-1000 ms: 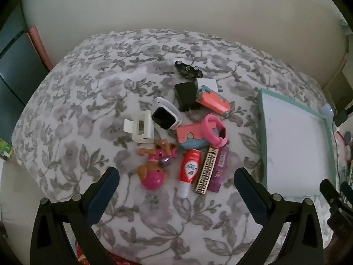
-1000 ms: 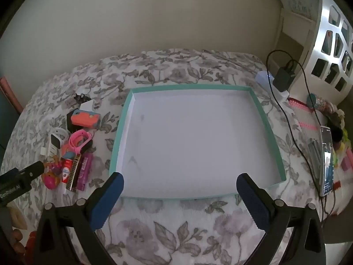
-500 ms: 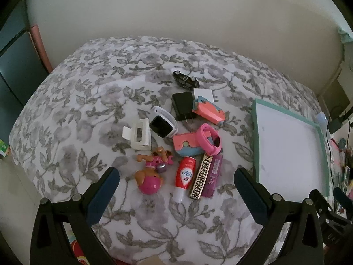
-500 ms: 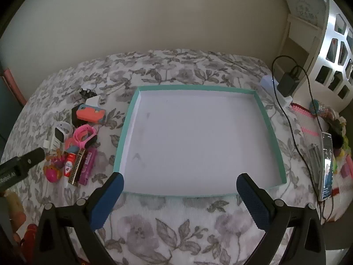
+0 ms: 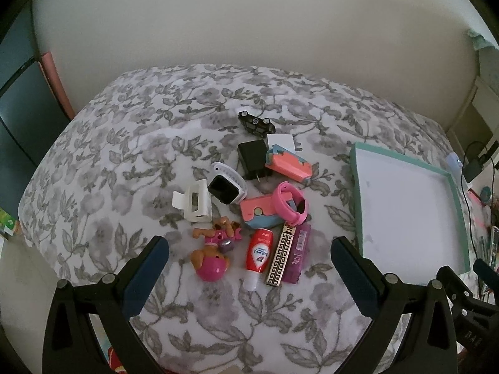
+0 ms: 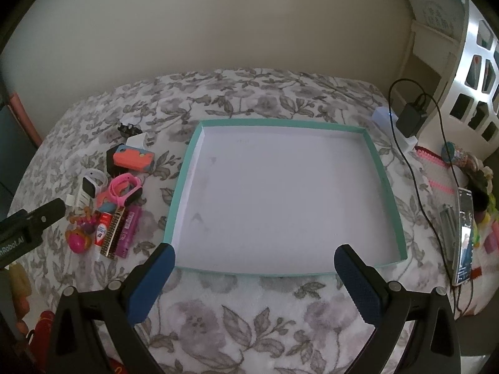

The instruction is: Organize rigid objects

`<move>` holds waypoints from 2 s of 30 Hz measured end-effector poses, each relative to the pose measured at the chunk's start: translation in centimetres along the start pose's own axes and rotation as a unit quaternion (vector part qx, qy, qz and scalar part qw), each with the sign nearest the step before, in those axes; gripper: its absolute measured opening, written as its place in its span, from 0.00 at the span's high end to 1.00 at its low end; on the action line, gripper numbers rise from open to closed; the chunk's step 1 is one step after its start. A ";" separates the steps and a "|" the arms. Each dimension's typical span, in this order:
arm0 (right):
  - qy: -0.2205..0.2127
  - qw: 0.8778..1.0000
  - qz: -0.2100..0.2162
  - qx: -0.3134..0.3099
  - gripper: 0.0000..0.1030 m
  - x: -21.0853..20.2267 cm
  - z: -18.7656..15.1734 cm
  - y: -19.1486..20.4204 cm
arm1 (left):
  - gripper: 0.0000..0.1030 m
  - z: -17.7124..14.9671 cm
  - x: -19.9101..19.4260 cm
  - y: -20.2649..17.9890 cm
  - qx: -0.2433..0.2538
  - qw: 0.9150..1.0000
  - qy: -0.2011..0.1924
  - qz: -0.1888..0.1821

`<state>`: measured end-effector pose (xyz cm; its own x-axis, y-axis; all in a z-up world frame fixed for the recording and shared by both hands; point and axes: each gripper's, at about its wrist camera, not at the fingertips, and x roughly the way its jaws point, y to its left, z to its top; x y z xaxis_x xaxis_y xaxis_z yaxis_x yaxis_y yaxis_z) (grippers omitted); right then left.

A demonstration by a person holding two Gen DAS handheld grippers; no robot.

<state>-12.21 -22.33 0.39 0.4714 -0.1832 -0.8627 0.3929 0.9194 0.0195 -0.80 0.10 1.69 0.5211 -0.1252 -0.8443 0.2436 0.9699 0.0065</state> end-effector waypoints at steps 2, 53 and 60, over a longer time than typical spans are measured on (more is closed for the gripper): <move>0.000 1.000 0.000 0.001 0.00 0.0 0.0 0.0 | 0.00 0.0 0.0 0.1 -0.001 1.000 -0.001 0.000; -0.009 0.999 -0.034 -0.009 0.00 0.3 0.1 0.1 | 0.00 0.1 -0.1 -0.2 0.015 1.000 0.002 -0.020; -0.009 0.999 -0.034 -0.009 0.00 0.3 0.1 0.1 | 0.00 0.0 0.2 -0.1 0.012 1.000 0.009 -0.015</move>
<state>-11.95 -22.28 0.15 0.4584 -0.2520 -0.8523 0.4103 0.9107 -0.0486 -0.70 -0.02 1.58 0.4977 -0.1500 -0.8543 0.2780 0.9606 -0.0067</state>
